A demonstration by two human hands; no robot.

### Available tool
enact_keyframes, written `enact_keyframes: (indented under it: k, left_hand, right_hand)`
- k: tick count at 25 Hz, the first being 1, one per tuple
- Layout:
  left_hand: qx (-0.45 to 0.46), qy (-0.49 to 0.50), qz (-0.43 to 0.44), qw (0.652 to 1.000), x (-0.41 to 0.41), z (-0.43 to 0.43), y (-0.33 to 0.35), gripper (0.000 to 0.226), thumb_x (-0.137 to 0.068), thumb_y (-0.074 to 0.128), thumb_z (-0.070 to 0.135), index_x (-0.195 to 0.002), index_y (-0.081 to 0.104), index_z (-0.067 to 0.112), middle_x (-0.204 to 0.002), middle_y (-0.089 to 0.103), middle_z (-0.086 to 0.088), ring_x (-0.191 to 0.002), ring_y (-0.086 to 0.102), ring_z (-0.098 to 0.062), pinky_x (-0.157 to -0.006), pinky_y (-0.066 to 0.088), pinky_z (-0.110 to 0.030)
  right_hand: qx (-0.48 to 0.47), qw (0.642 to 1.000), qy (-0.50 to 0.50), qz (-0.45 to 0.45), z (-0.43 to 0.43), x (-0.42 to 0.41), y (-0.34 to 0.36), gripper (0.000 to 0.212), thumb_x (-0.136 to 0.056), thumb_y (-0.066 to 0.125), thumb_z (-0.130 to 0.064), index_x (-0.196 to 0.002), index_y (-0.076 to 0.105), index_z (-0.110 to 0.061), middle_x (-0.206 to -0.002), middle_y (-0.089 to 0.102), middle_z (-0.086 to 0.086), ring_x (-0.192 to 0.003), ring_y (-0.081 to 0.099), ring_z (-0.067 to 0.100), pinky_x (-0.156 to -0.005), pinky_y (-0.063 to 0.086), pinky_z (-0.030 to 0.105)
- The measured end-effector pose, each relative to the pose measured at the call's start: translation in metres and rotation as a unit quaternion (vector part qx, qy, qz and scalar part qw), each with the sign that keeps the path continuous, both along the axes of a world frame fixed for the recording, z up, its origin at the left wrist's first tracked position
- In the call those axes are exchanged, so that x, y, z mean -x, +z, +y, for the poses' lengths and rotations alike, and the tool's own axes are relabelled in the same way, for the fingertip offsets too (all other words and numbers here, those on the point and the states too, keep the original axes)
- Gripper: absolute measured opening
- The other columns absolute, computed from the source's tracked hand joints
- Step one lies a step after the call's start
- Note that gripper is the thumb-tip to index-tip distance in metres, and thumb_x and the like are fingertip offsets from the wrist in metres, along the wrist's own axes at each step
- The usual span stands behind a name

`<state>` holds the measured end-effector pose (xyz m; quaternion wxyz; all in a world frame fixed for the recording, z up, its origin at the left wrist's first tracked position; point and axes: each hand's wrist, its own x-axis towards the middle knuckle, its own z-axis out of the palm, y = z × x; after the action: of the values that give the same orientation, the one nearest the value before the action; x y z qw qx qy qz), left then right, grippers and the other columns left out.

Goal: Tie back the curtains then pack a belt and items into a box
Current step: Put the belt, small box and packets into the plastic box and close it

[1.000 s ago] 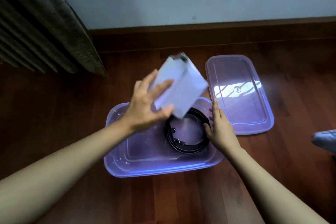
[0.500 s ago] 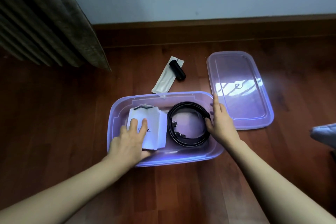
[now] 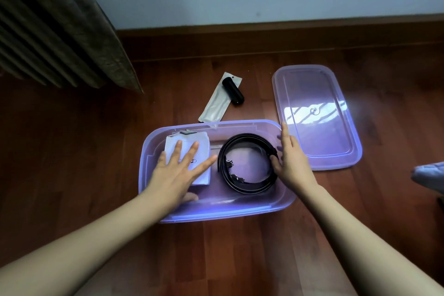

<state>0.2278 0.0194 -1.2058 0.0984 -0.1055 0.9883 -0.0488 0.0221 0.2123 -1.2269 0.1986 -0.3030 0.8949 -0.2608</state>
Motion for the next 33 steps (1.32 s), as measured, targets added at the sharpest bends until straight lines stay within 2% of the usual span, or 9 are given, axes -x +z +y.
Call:
enact_keyframes:
  k: [3,5,7,10,13,19,25,28,33]
  left_hand:
    - [-0.087,0.048,0.155,0.983,0.034,0.001,0.041,0.081,-0.074,0.041,0.072,-0.135,0.044,0.019,-0.111,0.067,-0.01,-0.096,0.065,-0.03,-0.069,0.055,-0.041]
    - [-0.146,0.071,0.233,0.959,0.082,-0.011,0.064,0.053,-0.086,0.04,0.049,-0.117,0.058,0.01,-0.094,0.065,-0.012,-0.083,0.063,-0.033,-0.063,0.051,-0.037]
    - [-0.179,0.111,0.208,0.955,0.139,-0.035,0.062,0.033,-0.091,0.044,0.029,-0.11,0.062,0.009,-0.098,0.063,-0.016,-0.09,0.06,-0.038,-0.069,0.045,-0.037]
    - [-0.224,0.132,0.047,0.964,0.206,-0.059,0.03,0.038,-0.095,0.043,0.02,-0.133,0.05,0.019,-0.124,0.058,-0.019,-0.114,0.051,-0.037,-0.085,0.04,-0.035]
    - [-0.246,0.165,-0.06,0.953,0.232,-0.057,-0.005,0.044,-0.097,0.041,0.038,-0.138,0.042,0.022,-0.138,0.046,-0.02,-0.126,0.042,-0.036,-0.097,0.037,-0.035]
    - [-0.359,0.267,0.075,0.891,0.23,-0.048,-0.01,0.011,-0.089,0.052,0.014,-0.099,0.051,0.018,-0.099,0.057,-0.016,-0.085,0.055,-0.028,-0.068,0.04,-0.027]
    - [-0.598,0.193,0.121,0.769,0.175,-0.027,0.044,0.039,-0.085,0.063,0.007,-0.12,0.048,0.018,-0.072,0.063,0.002,-0.067,0.058,-0.012,-0.068,0.052,-0.024]
    - [-0.514,0.071,0.1,0.849,0.129,-0.013,0.054,0.026,-0.082,0.062,0.011,-0.107,0.065,0.017,-0.072,0.065,0.007,-0.062,0.055,-0.002,-0.062,0.042,-0.013]
    - [-0.19,-0.143,-0.072,0.969,0.116,0.03,0.022,0.028,-0.089,0.048,0.011,-0.116,0.053,0.009,-0.108,0.062,-0.013,-0.102,0.055,-0.032,-0.072,0.04,-0.037]
  right_hand:
    - [0.002,1.0,-0.005,0.005,0.0,0.002,-0.003,0.083,-0.086,0.053,-0.007,-0.15,0.002,-0.021,-0.13,0.044,0.012,-0.101,0.058,0.037,-0.083,0.049,0.05]
    - [0.007,1.0,-0.007,0.0,0.0,0.003,-0.004,0.084,-0.086,0.053,-0.007,-0.15,0.002,-0.022,-0.13,0.044,0.012,-0.101,0.058,0.038,-0.082,0.049,0.05]
    - [0.013,1.0,-0.009,-0.009,0.0,0.002,-0.006,0.085,-0.085,0.053,-0.007,-0.15,0.001,-0.024,-0.13,0.044,0.011,-0.102,0.057,0.037,-0.081,0.049,0.051]
    - [0.013,1.0,-0.014,-0.008,0.001,0.002,-0.008,0.084,-0.085,0.053,-0.008,-0.15,0.001,-0.026,-0.132,0.044,0.01,-0.103,0.057,0.038,-0.08,0.05,0.05]
    - [0.013,1.0,-0.015,-0.007,0.002,0.003,-0.009,0.084,-0.086,0.053,-0.009,-0.15,0.001,-0.027,-0.134,0.043,0.008,-0.105,0.056,0.037,-0.082,0.049,0.05]
    - [0.012,1.0,-0.011,-0.005,0.001,0.004,-0.007,0.085,-0.086,0.053,-0.009,-0.15,-0.001,-0.026,-0.135,0.043,0.008,-0.107,0.056,0.037,-0.086,0.048,0.049]
    - [0.024,0.999,-0.02,-0.014,0.001,0.003,-0.003,0.077,-0.089,0.048,-0.01,-0.15,0.003,-0.026,-0.137,0.043,0.01,-0.109,0.055,0.037,-0.088,0.047,0.05]
    - [0.035,0.999,-0.026,-0.009,0.0,0.003,0.0,0.066,-0.093,0.038,-0.009,-0.15,0.006,-0.023,-0.134,0.044,0.013,-0.114,0.051,0.037,-0.094,0.043,0.048]
    - [0.019,0.999,-0.022,-0.014,-0.002,0.0,0.002,0.074,-0.091,0.048,-0.013,-0.15,0.004,-0.022,-0.132,0.045,0.012,-0.103,0.057,0.037,-0.087,0.047,0.05]
